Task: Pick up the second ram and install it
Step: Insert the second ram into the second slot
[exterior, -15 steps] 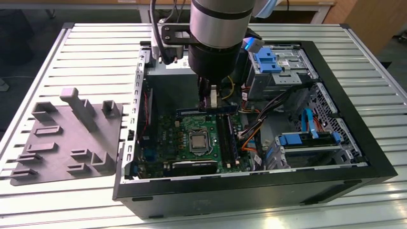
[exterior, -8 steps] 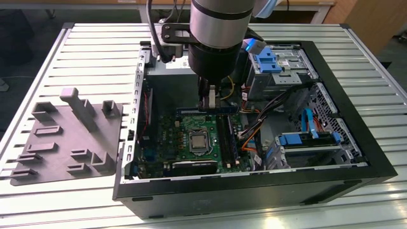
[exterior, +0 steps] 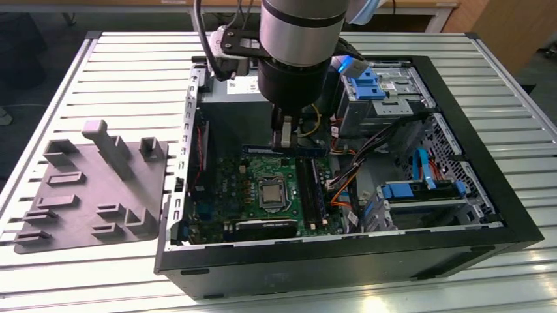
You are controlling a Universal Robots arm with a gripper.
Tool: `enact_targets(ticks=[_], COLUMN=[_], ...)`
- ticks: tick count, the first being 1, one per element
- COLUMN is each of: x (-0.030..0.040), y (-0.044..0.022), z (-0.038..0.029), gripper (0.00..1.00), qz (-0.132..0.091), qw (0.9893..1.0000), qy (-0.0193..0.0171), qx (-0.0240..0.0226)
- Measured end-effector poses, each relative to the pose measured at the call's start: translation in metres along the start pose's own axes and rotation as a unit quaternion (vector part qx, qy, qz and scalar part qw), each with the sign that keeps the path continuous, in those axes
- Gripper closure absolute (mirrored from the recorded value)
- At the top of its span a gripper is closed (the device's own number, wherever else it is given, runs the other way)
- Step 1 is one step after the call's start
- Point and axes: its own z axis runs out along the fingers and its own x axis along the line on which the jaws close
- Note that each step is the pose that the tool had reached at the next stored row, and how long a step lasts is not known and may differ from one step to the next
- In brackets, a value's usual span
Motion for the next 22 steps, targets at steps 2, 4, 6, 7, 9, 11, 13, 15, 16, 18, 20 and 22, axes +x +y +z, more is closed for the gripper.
enact_targets(ticks=[2,4,6,7,9,11,13,15,16,18,20,22], x=[0.0,0.0,0.0,0.0,0.0,0.0,0.0,0.0,0.0,0.0,0.0,0.0], y=[0.0,0.0,0.0,0.0,0.0,0.0,0.0,0.0,0.0,0.0,0.0,0.0], z=[0.0001,0.0002,0.0002,0.0003,0.0003,0.0004,0.0005,0.0005,0.0005,0.0005,0.0006,0.0006], gripper=[0.88,0.88,0.88,0.88,0.88,0.88,0.88,0.88,0.88,0.88,0.88,0.88], qz=[0.014,0.028,0.043,0.051,0.067,0.082,0.098,0.113,0.121,0.136,0.151,0.165], qw=[0.9999,0.9996,0.9991,0.9987,0.9978,0.9966,0.9952,0.9935,0.9926,0.9906,0.9884,0.9862], qy=[-0.0008,-0.0017,-0.0025,-0.0029,-0.0038,-0.0048,-0.0057,-0.0066,-0.007,-0.0079,-0.0088,-0.0096], qx=[0.0005,0.0011,0.0017,0.002,0.0026,0.0032,0.0038,0.0044,0.0047,0.0053,0.0058,0.0064])
